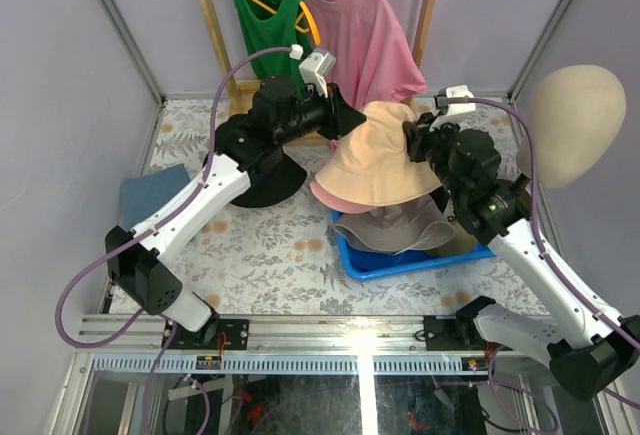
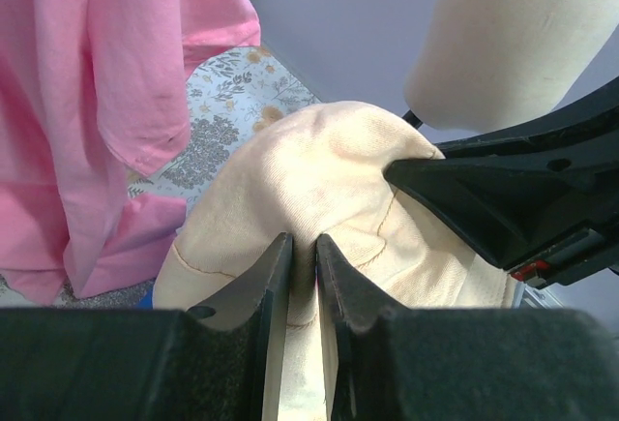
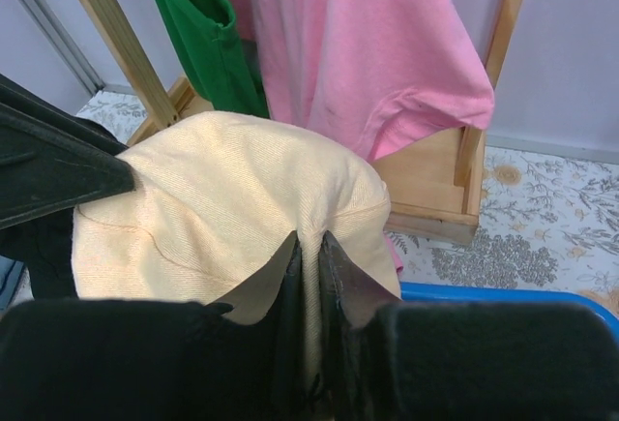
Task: Stack the hats
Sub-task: Pick up the hat from the bin.
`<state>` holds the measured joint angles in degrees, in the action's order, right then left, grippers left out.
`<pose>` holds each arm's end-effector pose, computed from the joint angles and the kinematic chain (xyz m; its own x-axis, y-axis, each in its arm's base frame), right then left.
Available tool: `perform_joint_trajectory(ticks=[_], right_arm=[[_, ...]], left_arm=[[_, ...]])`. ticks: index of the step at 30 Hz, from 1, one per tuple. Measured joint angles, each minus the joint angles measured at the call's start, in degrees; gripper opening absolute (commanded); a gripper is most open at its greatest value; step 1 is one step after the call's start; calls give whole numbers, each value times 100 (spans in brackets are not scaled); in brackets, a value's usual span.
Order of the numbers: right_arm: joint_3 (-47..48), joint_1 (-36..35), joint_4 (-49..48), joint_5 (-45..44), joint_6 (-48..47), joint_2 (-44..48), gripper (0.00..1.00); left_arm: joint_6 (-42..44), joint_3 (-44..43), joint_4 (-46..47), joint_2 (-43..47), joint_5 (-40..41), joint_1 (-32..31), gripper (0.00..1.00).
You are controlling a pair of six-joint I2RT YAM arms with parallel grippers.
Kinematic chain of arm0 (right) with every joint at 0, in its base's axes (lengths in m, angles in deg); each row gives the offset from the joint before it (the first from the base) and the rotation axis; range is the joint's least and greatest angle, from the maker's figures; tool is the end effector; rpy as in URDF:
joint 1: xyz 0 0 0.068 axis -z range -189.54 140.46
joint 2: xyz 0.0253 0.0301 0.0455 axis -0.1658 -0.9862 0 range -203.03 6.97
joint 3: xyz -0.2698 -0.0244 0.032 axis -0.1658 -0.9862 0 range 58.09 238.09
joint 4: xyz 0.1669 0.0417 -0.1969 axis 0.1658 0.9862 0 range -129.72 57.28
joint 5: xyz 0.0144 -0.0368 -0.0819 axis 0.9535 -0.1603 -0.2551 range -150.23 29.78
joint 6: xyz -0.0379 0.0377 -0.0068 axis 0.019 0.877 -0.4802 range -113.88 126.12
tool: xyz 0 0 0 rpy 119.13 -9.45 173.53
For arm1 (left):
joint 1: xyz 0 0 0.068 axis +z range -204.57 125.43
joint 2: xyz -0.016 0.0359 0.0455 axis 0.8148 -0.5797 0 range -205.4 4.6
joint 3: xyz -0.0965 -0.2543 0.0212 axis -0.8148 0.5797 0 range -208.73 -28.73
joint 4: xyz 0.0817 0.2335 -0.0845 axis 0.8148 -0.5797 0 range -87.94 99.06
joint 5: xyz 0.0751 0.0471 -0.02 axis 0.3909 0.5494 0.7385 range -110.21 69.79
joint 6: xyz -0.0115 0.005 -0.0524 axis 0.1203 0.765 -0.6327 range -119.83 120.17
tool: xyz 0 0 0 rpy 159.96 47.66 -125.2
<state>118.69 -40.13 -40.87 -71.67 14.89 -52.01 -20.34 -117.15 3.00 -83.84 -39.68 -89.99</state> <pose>0.2067 0.1139 0.4119 -0.0089 0.1684 -0.9857 -0.3306 0.9298 0.1618 0.2903 -0.2211 0.4259 -0.3670 -0.1443 -0.9190 0.7345 0.5612 -0.3814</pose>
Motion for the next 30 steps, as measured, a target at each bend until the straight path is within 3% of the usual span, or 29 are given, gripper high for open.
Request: perform_joint_trajectory(ticks=[30], right_arm=[[286,0,-1248,-85,-321,-625,17]], left_arm=[[240,144,691,308,857,-57,11]])
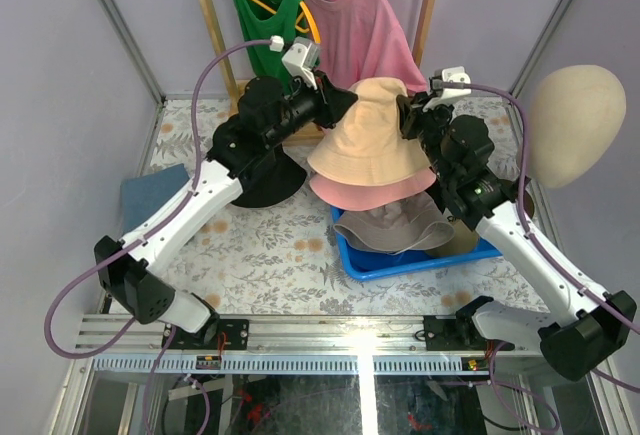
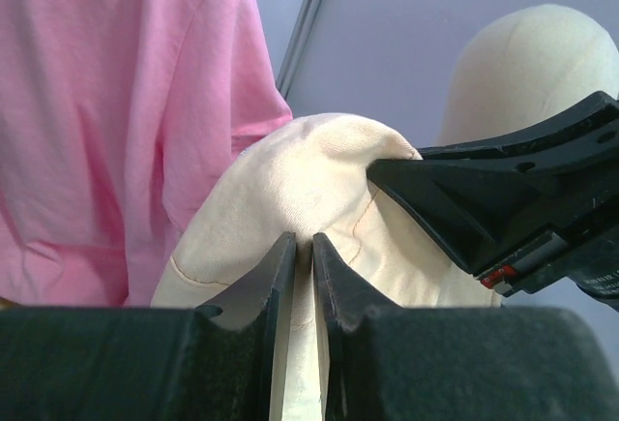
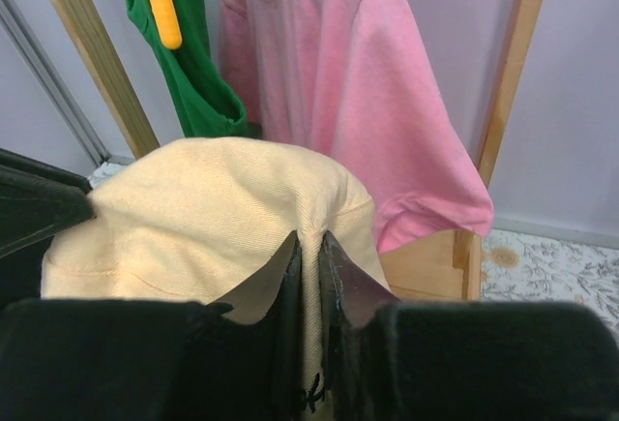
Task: Stack the hats
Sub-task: Pick up the hat from the bin, then stack the hat on the hat.
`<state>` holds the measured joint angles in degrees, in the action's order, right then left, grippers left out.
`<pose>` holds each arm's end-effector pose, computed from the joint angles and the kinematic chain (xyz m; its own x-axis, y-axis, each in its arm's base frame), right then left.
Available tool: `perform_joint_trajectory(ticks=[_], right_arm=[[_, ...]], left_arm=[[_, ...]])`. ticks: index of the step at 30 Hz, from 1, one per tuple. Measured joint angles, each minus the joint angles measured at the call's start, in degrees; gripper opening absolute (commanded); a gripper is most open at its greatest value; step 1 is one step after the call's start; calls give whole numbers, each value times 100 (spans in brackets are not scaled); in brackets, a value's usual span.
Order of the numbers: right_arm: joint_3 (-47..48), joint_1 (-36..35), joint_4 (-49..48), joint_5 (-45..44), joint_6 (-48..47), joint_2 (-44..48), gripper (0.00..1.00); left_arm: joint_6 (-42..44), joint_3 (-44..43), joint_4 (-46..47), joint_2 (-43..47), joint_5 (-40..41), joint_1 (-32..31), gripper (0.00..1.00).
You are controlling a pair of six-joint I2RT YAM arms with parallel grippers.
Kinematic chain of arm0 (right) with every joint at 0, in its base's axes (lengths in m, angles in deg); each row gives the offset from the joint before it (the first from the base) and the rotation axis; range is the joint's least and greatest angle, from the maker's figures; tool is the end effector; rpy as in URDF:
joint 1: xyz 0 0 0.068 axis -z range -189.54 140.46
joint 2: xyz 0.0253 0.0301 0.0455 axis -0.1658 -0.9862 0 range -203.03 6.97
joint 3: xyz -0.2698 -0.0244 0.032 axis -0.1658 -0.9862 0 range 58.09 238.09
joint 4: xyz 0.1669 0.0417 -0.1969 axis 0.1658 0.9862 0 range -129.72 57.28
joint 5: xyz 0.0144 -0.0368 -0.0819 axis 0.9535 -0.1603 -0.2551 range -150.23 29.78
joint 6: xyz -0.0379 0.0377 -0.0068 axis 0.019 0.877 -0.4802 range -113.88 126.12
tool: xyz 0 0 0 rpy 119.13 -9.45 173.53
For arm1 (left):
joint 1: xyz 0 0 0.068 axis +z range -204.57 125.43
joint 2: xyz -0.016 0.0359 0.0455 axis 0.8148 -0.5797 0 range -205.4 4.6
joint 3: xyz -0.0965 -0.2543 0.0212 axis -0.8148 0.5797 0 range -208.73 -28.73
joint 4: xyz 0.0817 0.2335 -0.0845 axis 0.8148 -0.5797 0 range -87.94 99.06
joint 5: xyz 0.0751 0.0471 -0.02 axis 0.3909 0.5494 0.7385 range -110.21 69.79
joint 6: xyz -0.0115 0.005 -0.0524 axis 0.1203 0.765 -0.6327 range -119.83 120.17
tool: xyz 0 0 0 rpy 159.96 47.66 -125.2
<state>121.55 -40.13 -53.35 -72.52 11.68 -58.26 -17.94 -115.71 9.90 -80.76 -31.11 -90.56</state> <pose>0.2299 0.1270 0.4280 0.1453 0.1959 -0.9698 -0.3334 0.9326 0.1384 0.2797 -0.2116 0.4482 -0.1939 -0.2363 -0.9521 0.7045 0.6418 -0.3028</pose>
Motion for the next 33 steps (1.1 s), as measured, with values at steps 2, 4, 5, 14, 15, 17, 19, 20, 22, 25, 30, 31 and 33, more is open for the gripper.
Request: perform_joint_trajectory(ticks=[2,4,5,14,15,17,19,20,22,25,30,31,33], right_arm=[[111,0,-37,20,-17,-92,17],[234,0,-68,83,-24,-197,17],[286,0,-90,111,-26,-247,17],[787,-2,-214,407,-37,-778,15],[839,-4,-216,446,-37,-826,15],[925,-13,-225,507,-37,-903,14],[1043,-20,-243,588,-35,-997,14],[1097,-31,-258,605,-35,-1045,14],[1252,-61,-271,647,-33,-1161,13],[1502,-170,-332,706,-35,-1360,13],[1963,-509,-407,750,-39,-1733,13],[2068,-586,-428,752,-39,-1823,13],[2286,-732,-490,754,-42,-2011,13]], left_arm=[[35,0,11,68,90,0,11],[81,0,33,140,170,0,10],[107,2,55,173,221,0,9],[282,0,94,358,627,2,27],[302,0,92,361,654,2,33],[332,2,85,361,717,4,42],[321,20,85,374,772,48,48],[299,52,85,402,791,79,49],[254,118,76,476,844,149,49],[199,212,66,645,925,302,50],[188,293,24,984,1250,417,51],[188,304,2,1047,1327,417,51],[188,341,-50,1226,1569,422,51]])
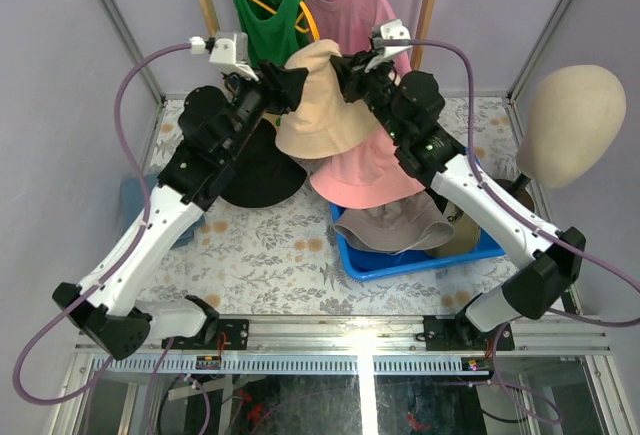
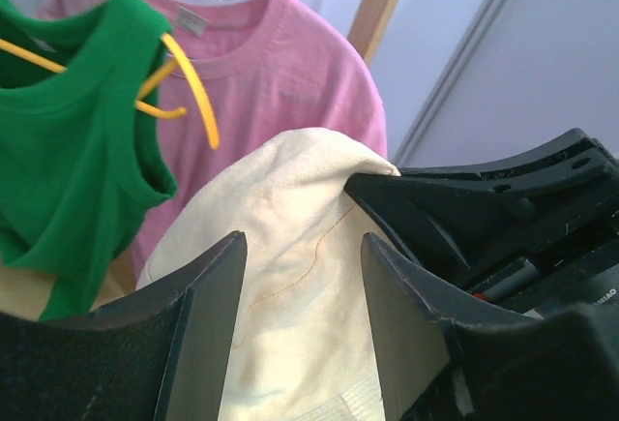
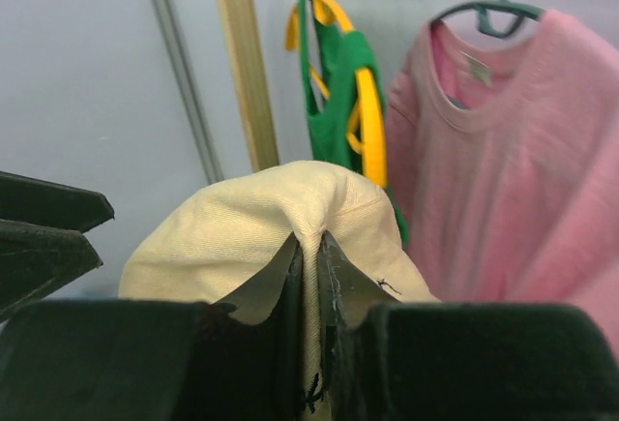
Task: Stack the hats
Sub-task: Stack the hat on the hat.
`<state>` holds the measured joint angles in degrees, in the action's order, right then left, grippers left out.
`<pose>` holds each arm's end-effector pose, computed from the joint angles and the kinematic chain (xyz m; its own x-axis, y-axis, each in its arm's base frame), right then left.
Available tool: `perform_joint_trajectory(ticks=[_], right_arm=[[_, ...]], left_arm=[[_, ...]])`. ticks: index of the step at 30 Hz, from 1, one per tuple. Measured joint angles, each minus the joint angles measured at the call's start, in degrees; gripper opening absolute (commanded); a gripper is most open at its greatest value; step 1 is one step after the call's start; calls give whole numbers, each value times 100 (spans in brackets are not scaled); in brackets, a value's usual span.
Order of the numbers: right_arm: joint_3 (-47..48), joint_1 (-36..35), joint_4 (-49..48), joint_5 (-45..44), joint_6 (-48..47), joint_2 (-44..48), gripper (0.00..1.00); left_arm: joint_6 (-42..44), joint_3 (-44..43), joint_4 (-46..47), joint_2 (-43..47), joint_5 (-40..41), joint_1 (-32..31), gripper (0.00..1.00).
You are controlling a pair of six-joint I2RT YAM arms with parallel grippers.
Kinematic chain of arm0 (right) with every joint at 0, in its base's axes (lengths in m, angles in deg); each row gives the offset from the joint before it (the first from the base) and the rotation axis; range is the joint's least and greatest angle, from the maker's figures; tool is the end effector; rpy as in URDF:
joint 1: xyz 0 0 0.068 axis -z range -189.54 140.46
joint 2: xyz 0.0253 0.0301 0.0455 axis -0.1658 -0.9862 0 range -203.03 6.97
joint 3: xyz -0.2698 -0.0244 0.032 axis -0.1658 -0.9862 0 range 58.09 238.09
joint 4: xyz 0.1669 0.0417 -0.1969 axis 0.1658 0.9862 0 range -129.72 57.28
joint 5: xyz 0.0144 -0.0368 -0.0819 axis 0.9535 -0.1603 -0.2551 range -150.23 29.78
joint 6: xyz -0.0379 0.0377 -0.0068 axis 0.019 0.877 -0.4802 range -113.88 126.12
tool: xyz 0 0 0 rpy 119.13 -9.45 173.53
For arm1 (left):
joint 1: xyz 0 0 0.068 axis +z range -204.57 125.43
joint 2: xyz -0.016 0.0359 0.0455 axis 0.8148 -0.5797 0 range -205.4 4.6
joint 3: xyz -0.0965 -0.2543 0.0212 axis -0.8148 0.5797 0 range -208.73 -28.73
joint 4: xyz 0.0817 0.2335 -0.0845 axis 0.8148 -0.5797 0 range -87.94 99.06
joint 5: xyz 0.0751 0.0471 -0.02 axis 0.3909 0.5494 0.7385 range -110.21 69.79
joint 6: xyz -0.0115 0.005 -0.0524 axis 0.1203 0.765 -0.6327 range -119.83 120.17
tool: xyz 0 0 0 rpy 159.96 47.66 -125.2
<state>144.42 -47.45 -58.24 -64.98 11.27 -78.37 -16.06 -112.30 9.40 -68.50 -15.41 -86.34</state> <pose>0.2745 0.2100 0.4774 0.2130 0.2793 -0.9363 -0.5720 0.8125 0.1122 0.2402 -0.1454 0.4901 0.0259 -0.3436 -0.9388 0.4812 0.8274 -0.2895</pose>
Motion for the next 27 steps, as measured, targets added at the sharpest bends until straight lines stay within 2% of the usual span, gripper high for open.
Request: perform_joint_trajectory(ticks=[11,20,27], right_arm=[[1722,-699,-299,48,-17,-1250,13],[3407,-1130,-439,120,70,-2791,13],[4076,-1235,-444,140,352,-3738,13]], left_arm=[[42,177,-348,898,1377,7,51],[116,542,-697,1617,2271,48,52],[293,839,-793,2020,2793,70,52]])
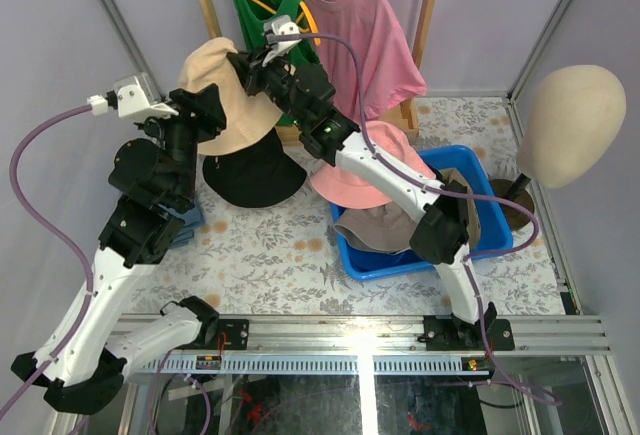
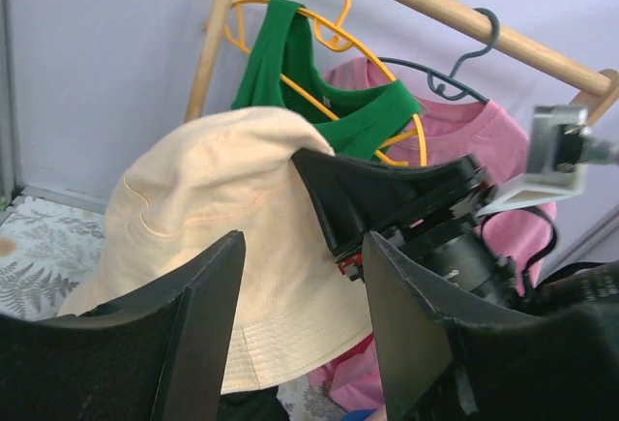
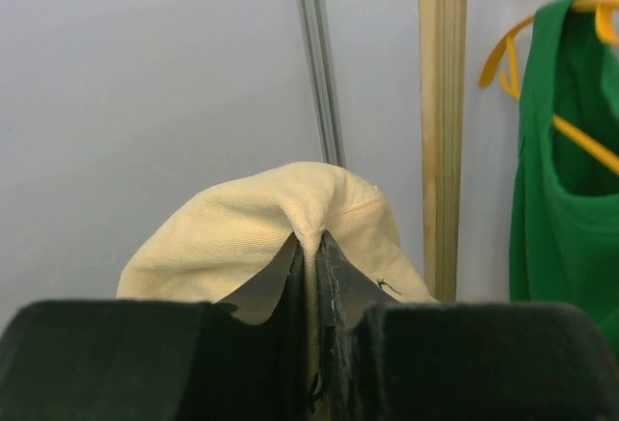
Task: Stack the hats
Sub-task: Stack the hat on the hat.
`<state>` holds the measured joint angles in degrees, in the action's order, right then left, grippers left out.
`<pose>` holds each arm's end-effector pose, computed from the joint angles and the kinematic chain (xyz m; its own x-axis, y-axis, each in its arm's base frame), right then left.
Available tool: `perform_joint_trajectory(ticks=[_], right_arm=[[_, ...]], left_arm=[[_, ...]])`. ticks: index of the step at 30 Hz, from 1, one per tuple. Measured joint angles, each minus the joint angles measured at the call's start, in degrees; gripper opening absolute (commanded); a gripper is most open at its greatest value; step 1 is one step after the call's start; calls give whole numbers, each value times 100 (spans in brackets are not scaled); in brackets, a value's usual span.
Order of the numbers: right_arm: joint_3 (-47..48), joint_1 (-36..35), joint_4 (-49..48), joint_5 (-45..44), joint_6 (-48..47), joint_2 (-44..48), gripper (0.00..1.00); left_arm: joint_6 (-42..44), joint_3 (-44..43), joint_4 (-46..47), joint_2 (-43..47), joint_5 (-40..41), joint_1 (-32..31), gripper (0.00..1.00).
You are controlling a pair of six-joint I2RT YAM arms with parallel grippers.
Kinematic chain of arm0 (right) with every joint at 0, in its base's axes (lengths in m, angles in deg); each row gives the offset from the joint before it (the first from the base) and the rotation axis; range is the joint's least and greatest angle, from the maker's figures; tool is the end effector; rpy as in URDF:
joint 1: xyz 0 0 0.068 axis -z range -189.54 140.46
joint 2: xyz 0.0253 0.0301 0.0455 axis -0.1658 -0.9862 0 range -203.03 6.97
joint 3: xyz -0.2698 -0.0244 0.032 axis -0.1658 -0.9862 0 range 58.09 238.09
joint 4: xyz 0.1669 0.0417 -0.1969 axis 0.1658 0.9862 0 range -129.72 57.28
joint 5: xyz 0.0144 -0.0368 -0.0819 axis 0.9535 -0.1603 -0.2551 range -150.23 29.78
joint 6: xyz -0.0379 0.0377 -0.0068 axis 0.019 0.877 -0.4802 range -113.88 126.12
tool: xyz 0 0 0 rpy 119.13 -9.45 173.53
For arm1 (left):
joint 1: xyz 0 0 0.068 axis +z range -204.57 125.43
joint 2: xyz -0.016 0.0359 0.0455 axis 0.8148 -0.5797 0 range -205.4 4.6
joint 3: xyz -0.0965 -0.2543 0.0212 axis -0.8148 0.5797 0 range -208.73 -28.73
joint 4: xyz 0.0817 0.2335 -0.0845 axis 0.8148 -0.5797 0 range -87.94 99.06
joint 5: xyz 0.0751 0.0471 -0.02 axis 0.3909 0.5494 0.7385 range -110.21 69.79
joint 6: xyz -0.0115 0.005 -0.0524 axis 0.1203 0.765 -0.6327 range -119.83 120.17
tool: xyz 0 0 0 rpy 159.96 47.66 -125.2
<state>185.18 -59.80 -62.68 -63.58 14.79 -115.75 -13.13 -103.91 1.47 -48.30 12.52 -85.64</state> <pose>0.3211 0.3828 0.4644 0.1795 0.4513 -0.8741 -0.7702 0.6173 0.1605 0.1514 -0.0688 0.4988 0.2145 -0.3551 -0.9099 0.0365 0.9338 -0.3558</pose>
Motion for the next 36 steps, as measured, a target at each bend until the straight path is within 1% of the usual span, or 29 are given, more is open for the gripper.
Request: perform_joint_trajectory(ticks=[5,9,17,19,24,31,36], right_arm=[[-83,0,-31,0,243,-251,13],[-662,0,-356,-15,361,-192,13],[-1976,0,-669,-61,549,-20,13],[-2168,2,-739,-68,575,22,13],[-2763,28,-863,-155,640,337,14],[-3418,168,-957,-170,730,894,20],[-3783,251,-975,-142,852,1086,23]], left_arm=[[160,155,-7,181,304,2,52],[221,249,-20,195,428,22,53],[160,448,-138,42,463,133,55],[118,487,-179,13,461,184,55],[-55,546,-273,0,424,367,57],[-431,555,-363,-212,195,693,61],[-817,555,-555,-411,-68,975,65]])
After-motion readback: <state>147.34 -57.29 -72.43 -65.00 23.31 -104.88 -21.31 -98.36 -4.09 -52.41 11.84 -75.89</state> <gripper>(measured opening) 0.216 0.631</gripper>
